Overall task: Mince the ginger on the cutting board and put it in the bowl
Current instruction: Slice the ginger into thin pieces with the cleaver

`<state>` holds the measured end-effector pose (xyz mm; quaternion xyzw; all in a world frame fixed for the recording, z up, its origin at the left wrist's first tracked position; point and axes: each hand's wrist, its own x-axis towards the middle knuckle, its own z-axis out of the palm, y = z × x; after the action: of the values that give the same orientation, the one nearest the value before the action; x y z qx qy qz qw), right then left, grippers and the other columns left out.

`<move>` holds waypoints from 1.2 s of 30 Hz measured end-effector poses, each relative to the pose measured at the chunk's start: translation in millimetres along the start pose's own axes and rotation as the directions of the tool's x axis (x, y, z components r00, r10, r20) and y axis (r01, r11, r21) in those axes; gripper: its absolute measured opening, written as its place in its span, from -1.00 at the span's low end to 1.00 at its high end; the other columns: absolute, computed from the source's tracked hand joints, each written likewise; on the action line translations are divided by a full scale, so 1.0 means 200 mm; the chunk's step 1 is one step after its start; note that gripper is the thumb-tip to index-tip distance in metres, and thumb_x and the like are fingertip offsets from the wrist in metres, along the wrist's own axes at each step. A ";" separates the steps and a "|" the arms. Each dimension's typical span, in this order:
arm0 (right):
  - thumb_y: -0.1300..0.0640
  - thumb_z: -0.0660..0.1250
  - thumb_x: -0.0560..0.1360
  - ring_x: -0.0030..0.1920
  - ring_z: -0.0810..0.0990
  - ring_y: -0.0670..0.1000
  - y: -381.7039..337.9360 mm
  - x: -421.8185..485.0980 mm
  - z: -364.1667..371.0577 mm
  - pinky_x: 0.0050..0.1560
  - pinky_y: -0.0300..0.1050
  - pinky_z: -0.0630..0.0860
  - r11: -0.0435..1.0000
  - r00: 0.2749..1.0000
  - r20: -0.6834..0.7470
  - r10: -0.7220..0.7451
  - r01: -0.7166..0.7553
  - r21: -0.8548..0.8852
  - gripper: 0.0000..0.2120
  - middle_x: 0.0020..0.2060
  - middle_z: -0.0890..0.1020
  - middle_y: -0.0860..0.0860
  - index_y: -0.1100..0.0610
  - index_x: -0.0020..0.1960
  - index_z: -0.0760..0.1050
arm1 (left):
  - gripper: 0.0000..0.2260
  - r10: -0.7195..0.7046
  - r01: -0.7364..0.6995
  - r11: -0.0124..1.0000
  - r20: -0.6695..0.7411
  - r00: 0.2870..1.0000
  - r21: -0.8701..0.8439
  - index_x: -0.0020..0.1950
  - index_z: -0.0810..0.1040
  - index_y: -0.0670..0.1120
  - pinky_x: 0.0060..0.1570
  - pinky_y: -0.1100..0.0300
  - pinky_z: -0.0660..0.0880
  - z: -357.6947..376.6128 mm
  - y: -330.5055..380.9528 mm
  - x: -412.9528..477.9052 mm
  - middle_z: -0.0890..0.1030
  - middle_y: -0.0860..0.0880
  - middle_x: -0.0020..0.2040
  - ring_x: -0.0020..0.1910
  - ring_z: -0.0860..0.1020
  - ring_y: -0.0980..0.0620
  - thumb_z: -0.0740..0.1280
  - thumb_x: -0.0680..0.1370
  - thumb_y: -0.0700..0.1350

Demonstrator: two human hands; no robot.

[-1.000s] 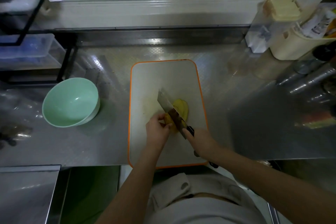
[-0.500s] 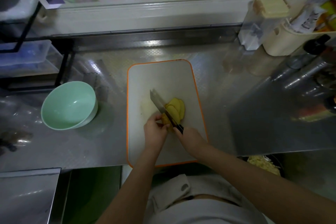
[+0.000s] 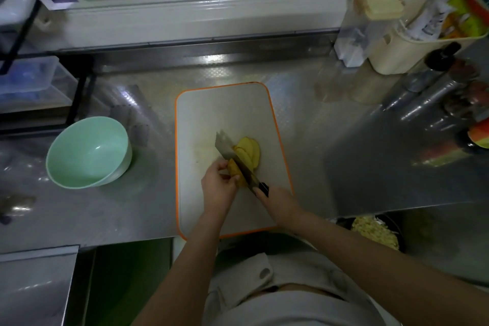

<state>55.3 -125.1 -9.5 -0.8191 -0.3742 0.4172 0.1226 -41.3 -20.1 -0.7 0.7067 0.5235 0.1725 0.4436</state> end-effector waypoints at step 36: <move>-0.10 0.10 0.60 -0.40 0.38 -0.02 -0.05 -0.03 -0.05 -0.40 -0.16 0.27 0.996 1.000 -0.003 -0.022 0.022 0.087 -0.58 -0.41 0.40 0.02 0.08 -0.36 0.27 | -0.63 -0.077 0.077 0.990 0.004 0.997 -0.119 0.43 0.22 -0.18 0.07 0.35 0.25 0.09 -0.08 -0.06 0.24 -0.16 0.28 0.15 0.39 -0.03 0.11 0.63 -0.13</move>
<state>54.8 -121.2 5.1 -0.8093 -0.3644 0.4309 0.1631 -43.3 -38.2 -21.6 0.6583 0.5393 0.1862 0.4911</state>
